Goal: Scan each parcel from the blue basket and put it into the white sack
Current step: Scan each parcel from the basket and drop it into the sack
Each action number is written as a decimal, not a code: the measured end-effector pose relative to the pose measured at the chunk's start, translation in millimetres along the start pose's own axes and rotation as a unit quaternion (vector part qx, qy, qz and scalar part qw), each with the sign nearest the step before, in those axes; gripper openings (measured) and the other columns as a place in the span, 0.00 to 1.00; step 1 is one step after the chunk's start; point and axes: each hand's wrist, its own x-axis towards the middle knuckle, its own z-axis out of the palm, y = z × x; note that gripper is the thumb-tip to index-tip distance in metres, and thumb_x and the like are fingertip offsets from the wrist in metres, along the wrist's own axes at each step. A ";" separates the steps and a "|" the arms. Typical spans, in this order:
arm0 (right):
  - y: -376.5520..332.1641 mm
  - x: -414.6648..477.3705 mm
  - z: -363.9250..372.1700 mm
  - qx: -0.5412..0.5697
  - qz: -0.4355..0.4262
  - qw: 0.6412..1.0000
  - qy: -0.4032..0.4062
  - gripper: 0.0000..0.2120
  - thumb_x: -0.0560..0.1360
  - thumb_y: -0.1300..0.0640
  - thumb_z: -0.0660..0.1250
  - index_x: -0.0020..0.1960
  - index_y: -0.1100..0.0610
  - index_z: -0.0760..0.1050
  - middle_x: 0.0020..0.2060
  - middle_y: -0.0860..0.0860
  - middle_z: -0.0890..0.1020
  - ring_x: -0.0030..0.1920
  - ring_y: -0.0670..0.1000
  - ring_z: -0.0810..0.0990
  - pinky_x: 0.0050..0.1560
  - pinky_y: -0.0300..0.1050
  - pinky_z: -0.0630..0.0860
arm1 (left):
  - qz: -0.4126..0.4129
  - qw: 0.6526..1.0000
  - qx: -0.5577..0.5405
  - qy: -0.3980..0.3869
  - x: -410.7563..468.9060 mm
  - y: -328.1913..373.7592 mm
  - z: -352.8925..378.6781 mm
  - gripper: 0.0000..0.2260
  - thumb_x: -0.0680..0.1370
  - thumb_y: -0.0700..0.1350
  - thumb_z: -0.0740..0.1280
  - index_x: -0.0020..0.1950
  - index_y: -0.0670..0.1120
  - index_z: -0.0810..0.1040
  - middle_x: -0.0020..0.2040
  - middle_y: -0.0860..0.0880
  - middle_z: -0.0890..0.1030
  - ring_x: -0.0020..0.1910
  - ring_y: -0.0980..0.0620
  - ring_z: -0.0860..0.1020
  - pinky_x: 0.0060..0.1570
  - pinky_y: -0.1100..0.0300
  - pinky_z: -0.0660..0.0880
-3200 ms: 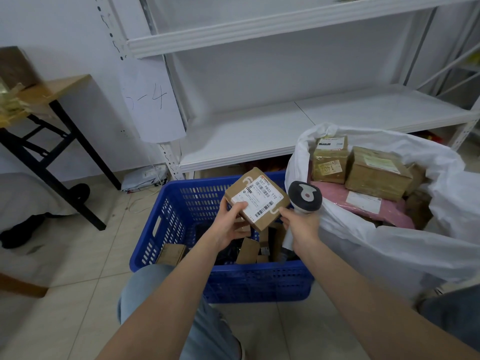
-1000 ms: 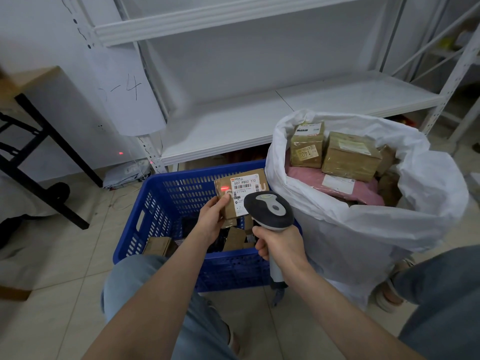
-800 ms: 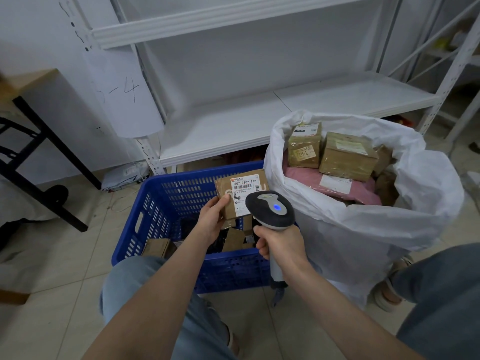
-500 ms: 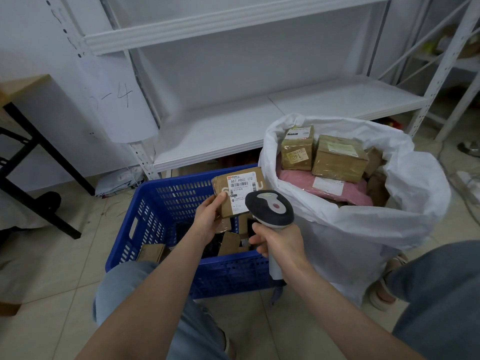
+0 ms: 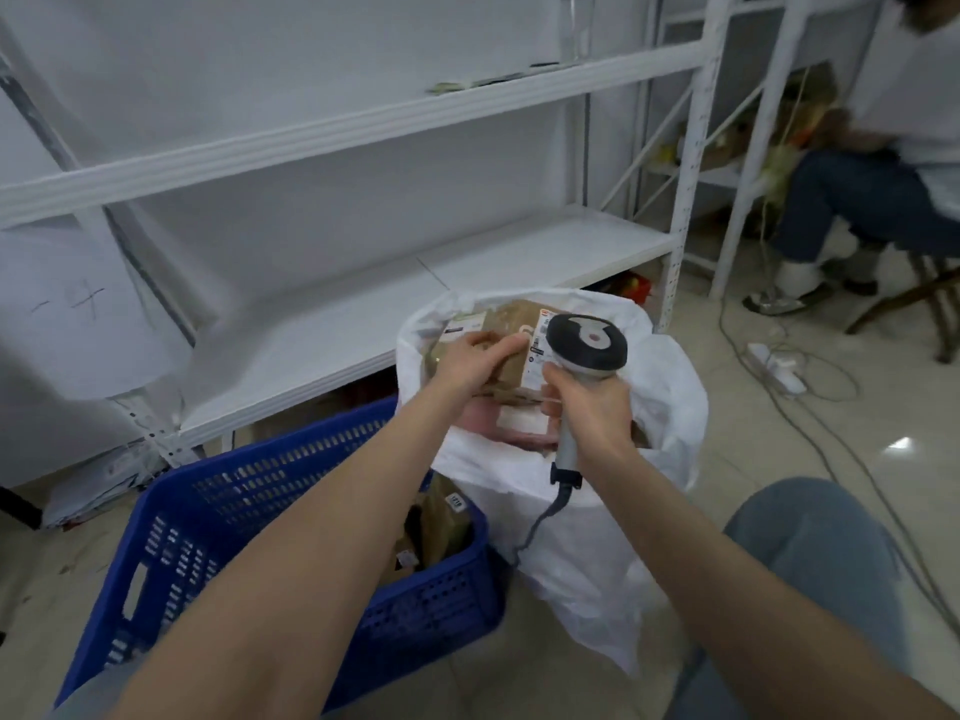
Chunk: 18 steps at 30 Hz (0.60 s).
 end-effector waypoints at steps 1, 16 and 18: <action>-1.5 10.5 -12.1 -0.012 -0.001 1.000 0.028 0.08 0.71 0.54 0.73 0.47 0.55 0.78 0.45 0.52 0.84 0.47 0.55 0.82 0.55 0.55 0.79 | 0.000 1.000 0.029 -0.012 2.4 6.3 18.5 0.41 0.61 0.66 0.75 0.67 0.45 0.73 0.59 0.47 0.79 0.55 0.48 0.80 0.56 0.50 0.78; 39.6 83.4 -113.3 -0.080 0.134 0.986 0.062 0.17 0.67 0.66 0.72 0.56 0.63 0.78 0.50 0.56 0.81 0.50 0.55 0.78 0.46 0.47 0.76 | -0.071 0.983 0.155 -0.069 39.6 29.0 104.6 0.38 0.67 0.65 0.72 0.68 0.42 0.69 0.54 0.46 0.79 0.44 0.49 0.79 0.42 0.56 0.78; 39.8 86.2 -113.0 -0.071 0.131 0.987 0.066 0.17 0.68 0.66 0.72 0.56 0.63 0.77 0.50 0.56 0.81 0.52 0.56 0.78 0.49 0.48 0.77 | -0.074 0.982 0.157 -0.073 42.1 28.9 105.5 0.38 0.69 0.63 0.72 0.71 0.42 0.67 0.59 0.44 0.78 0.46 0.47 0.79 0.41 0.56 0.78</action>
